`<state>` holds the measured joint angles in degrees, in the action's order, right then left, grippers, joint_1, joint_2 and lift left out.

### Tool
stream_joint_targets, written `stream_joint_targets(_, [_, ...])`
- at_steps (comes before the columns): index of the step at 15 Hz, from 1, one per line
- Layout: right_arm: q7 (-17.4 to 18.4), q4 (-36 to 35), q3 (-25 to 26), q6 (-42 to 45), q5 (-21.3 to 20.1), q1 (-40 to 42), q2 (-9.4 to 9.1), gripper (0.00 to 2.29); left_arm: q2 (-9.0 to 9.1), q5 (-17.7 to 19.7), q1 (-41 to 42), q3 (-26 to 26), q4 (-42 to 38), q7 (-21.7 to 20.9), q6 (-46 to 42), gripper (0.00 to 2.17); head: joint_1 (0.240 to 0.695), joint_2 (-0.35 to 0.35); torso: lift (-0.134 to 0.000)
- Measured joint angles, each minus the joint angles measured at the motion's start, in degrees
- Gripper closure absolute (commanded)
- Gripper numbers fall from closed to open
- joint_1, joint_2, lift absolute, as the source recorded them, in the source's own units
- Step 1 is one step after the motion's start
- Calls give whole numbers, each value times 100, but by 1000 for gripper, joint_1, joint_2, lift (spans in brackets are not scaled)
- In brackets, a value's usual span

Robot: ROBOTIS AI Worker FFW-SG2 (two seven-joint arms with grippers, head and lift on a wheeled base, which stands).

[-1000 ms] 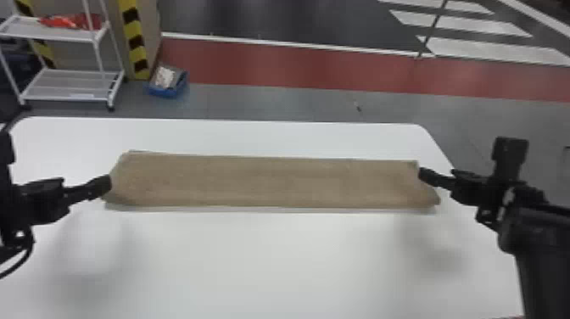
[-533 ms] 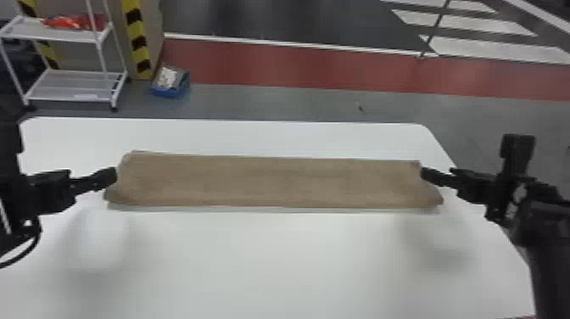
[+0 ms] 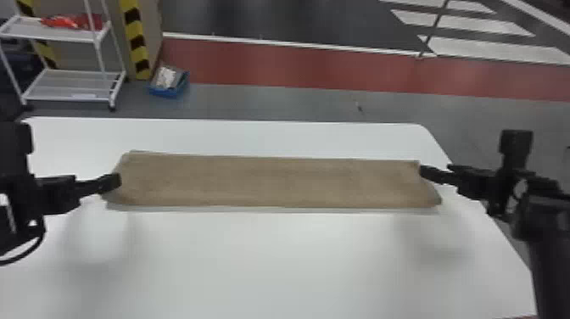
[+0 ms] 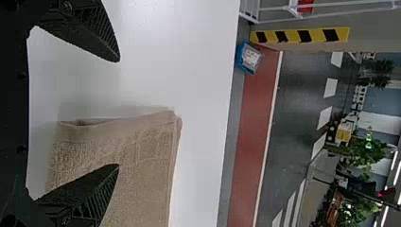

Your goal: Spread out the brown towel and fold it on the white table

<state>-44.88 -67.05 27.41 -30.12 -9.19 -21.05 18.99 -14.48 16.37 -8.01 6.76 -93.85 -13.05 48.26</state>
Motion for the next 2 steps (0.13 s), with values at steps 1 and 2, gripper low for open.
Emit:
stream_joint_targets(1, [-13, 51, -2, 67, -9, -14, 20, 137, 2, -20, -17, -29, 5, -16, 3, 90, 695, -178, -124])
stream_joint_targets(2, [-36, 97, -3, 134, -11, -24, 37, 137, 5, -34, -40, -47, 13, -35, 4, 90, 695, -181, -124])
